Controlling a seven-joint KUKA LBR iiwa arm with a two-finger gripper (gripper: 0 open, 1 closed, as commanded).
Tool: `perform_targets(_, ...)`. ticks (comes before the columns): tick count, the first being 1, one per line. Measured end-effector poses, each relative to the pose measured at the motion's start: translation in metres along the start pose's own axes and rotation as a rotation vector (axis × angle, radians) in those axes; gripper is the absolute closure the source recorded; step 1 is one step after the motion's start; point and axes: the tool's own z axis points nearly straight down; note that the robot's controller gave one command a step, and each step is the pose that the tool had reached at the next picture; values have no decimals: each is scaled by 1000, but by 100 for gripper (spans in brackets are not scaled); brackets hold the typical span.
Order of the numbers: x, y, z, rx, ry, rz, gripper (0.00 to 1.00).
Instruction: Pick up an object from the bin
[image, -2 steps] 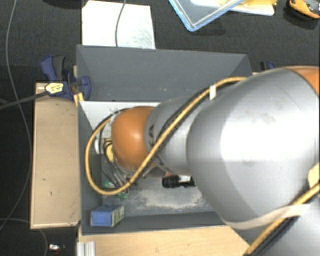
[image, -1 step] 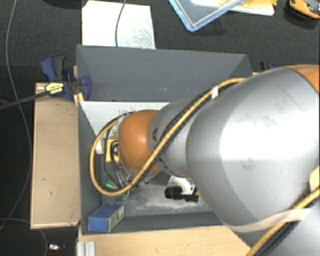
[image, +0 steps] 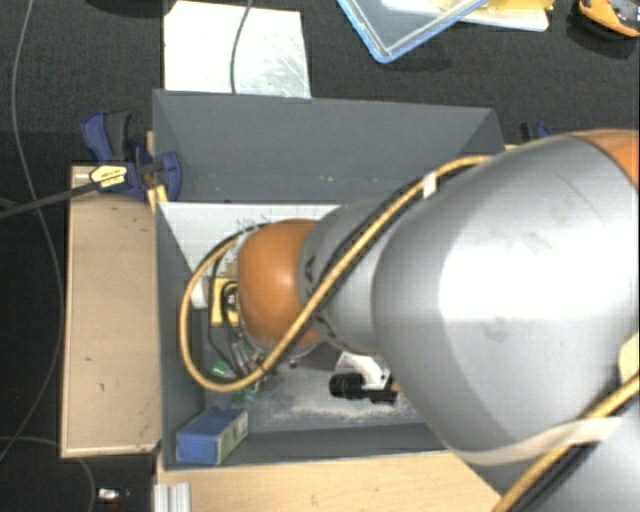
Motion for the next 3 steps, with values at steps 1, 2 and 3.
perform_targets(1, 0, -1, -15, 2, 1, 1, 100)
perform_targets(2, 0, -1, -41, 1, 0, 1, 100)
perform_targets(3, 0, -1, -63, 1, 0, 0, 100)
